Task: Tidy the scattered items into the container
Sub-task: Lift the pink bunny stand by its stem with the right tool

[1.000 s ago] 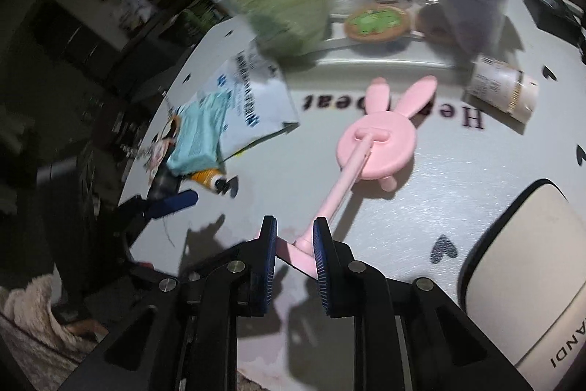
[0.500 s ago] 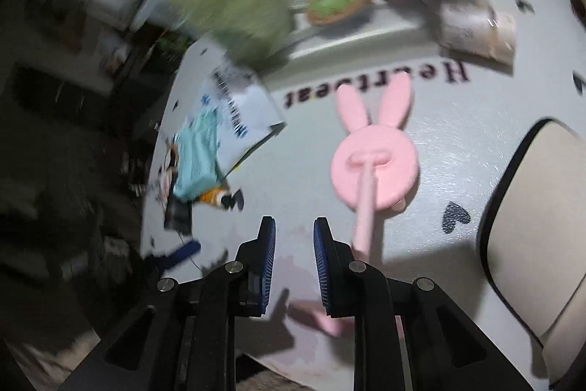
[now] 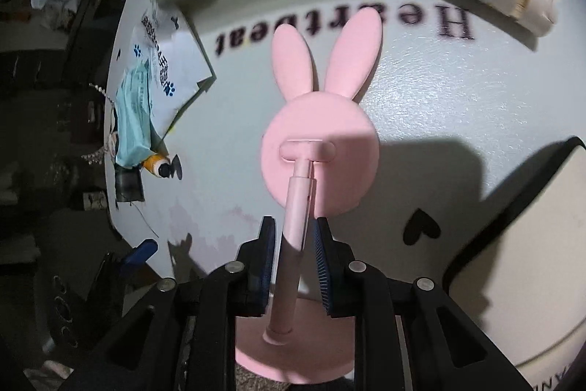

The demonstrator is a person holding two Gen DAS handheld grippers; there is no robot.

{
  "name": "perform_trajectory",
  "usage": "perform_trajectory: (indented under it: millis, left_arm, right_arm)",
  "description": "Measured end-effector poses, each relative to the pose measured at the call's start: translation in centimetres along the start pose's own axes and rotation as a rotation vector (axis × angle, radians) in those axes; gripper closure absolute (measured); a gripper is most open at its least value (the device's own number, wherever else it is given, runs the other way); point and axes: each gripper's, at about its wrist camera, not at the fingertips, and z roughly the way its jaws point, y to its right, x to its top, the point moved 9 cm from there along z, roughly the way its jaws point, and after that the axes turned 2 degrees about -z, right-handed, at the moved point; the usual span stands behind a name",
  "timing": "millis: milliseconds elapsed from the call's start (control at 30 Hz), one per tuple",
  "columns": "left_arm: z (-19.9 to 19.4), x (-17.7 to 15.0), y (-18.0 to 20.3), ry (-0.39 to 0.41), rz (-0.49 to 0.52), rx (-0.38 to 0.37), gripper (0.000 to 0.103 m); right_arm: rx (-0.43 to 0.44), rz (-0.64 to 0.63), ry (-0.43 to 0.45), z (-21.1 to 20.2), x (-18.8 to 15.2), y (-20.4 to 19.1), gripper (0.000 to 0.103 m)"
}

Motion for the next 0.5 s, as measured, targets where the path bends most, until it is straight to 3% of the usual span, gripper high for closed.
perform_trajectory:
  millis: [33, 333, 500]
  left_arm:
    - [0.0, 0.0, 0.1, 0.001, 0.002, 0.002, 0.0]
    - [-0.9, 1.8, -0.3, 0.051, -0.042, -0.017, 0.0]
    - [0.2, 2.5, 0.7, 0.045, -0.046, -0.054, 0.0]
  right_arm:
    - [-0.007, -0.017, 0.026, -0.2, 0.2, -0.2, 0.087]
    - [-0.05, -0.239, 0.506, -6.7, 1.7, -4.4, 0.089]
    - [-0.064, -0.261, 0.587, -5.6, 0.7, -4.4, 0.089]
